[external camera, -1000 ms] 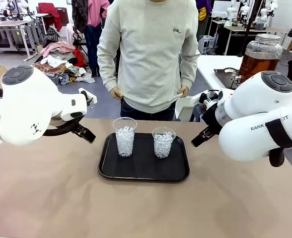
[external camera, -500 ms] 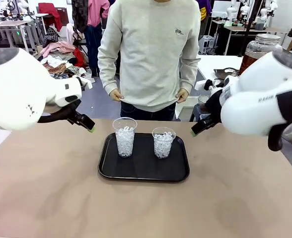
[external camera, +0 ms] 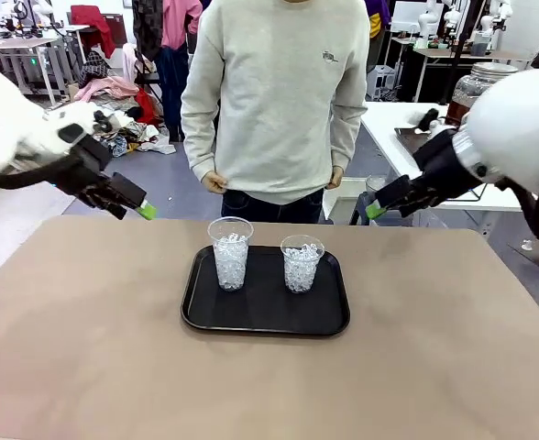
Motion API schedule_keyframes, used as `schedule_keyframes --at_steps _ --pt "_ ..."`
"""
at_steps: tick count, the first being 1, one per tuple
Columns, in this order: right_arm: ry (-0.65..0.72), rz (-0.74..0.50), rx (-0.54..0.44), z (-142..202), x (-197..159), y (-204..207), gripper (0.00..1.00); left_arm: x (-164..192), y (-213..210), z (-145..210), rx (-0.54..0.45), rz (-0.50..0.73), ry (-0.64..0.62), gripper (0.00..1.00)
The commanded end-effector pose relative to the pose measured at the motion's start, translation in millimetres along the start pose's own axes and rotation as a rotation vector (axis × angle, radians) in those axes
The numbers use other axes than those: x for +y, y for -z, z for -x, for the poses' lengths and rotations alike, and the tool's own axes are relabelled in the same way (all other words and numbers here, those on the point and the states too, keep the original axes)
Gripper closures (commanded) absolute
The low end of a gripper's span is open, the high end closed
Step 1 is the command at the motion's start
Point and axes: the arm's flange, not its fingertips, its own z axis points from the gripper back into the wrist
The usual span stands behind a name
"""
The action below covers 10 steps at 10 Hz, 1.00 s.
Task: Pour the drink into the iced cup.
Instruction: Pick up the iced cup indicated by the human and present it to them.
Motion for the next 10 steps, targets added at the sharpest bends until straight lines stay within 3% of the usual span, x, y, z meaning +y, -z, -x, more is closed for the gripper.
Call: schedule_keyframes --at_steps 1,5,8,9,10 --pt "0.081 -0.128 -0.039 5 -23 -6 0.0 26 -2 2 -0.027 0.15 -0.093 0.0" --pt "0.279 -0.369 -0.128 35 -65 -20 0.0 55 -2 23 -0.137 0.439 -0.244 0.0" --pt "0.319 -0.474 -0.123 43 -70 -17 0.0 64 5 36 -0.152 0.611 -0.278 0.0" --pt "0.267 -0.383 -0.1 42 -61 -16 0.0 56 -3 36 -0.148 0.504 -0.277 0.0" --pt "0.337 -0.439 -0.125 41 -71 -26 0.0 56 -3 36 -0.148 0.504 -0.277 0.0"
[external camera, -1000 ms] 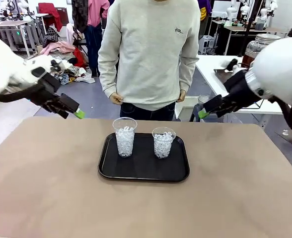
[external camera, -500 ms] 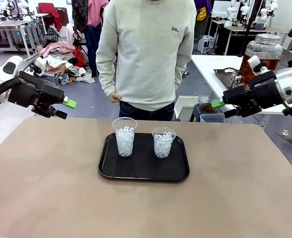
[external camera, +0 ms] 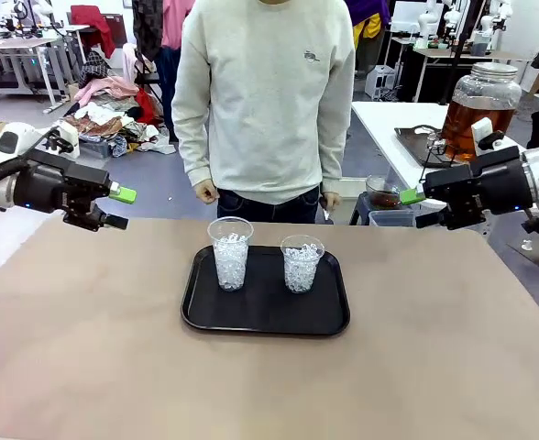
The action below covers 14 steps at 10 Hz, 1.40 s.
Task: Pour the drink into the iced cup.
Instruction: Pick up the iced cup indicated by the human and present it to them.
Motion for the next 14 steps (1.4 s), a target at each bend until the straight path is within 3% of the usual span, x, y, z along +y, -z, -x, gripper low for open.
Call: schedule_keyframes --at_steps 1,2,5,11,14 --pt "0.007 -0.02 -0.028 -3 0 -6 0.0 -7 -2 -4 -0.013 -0.03 0.016 0.0" --pt "0.0 0.0 0.0 0 0 0 0.0 0 0 0 0.0 0.0 0.0 0.0" --pt "0.073 -0.124 0.014 -4 -15 -5 0.0 26 -10 -7 0.013 0.112 -0.082 0.0" --pt "0.157 -0.314 0.04 -12 -54 -12 0.0 64 -22 -19 -0.023 0.198 -0.099 0.0" --pt "0.186 -0.36 0.039 -15 -69 -15 0.0 86 -25 -26 -0.067 0.22 -0.191 0.0"
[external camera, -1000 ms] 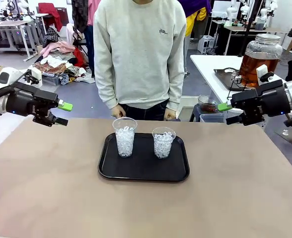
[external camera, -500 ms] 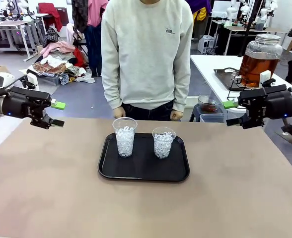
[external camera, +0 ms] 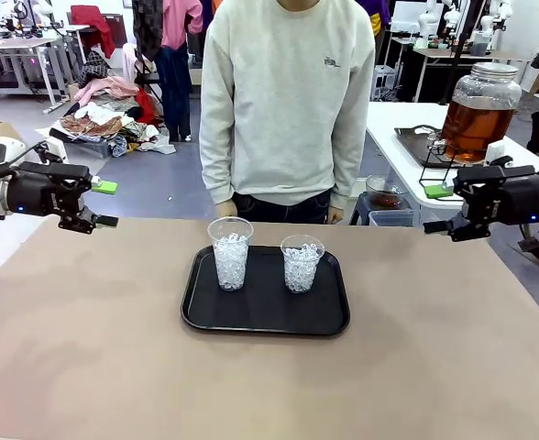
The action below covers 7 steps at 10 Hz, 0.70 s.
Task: Pour the drink into the iced cup.
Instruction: Pick up the iced cup indicated by the human and present it to them.
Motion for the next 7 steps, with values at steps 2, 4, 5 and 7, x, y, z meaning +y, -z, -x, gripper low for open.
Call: schedule_keyframes --at_steps 2,4,5,7 --pt "-0.011 -0.061 -0.019 -10.7 -8.8 -1.6 0.0 13.5 -5.3 -7.8 -0.042 0.047 -0.052 0.0" --pt "-0.012 -0.075 -0.008 -11.5 -10.1 -0.8 0.0 12.0 -7.3 -7.4 -0.051 0.051 -0.058 0.0" --pt "0.021 -0.029 -0.003 -4.3 -9.0 -0.9 0.0 19.0 -2.5 -2.6 -0.032 0.016 -0.043 0.0" --pt "0.021 -0.029 -0.003 -4.3 -9.0 -0.9 0.0 19.0 -2.5 -2.6 -0.032 0.016 -0.043 0.0"
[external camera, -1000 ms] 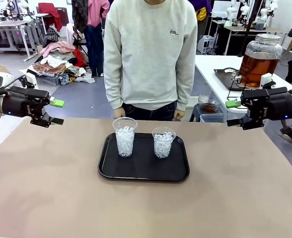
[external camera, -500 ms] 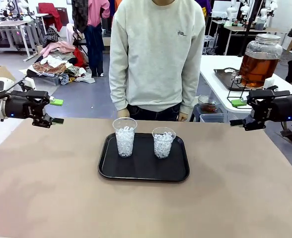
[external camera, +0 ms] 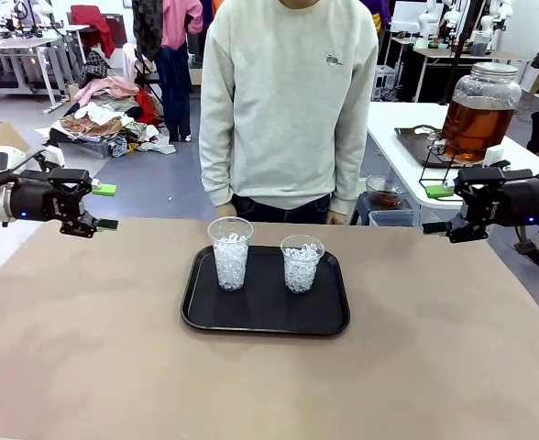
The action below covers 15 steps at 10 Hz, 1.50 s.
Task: Pour the drink into the iced cup.
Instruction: Pick up the iced cup indicated by the human and present it to them.
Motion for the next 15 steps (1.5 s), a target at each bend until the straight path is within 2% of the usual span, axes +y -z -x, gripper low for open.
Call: schedule_keyframes --at_steps 1,15 --pt "-0.001 0.002 -0.007 0.9 1.4 -1.1 0.0 -0.3 -0.2 0.3 0.002 -0.002 0.003 0.0" --pt "-0.001 0.002 -0.007 0.9 1.4 -1.1 0.0 -0.3 -0.2 0.3 0.002 -0.002 0.003 0.0"
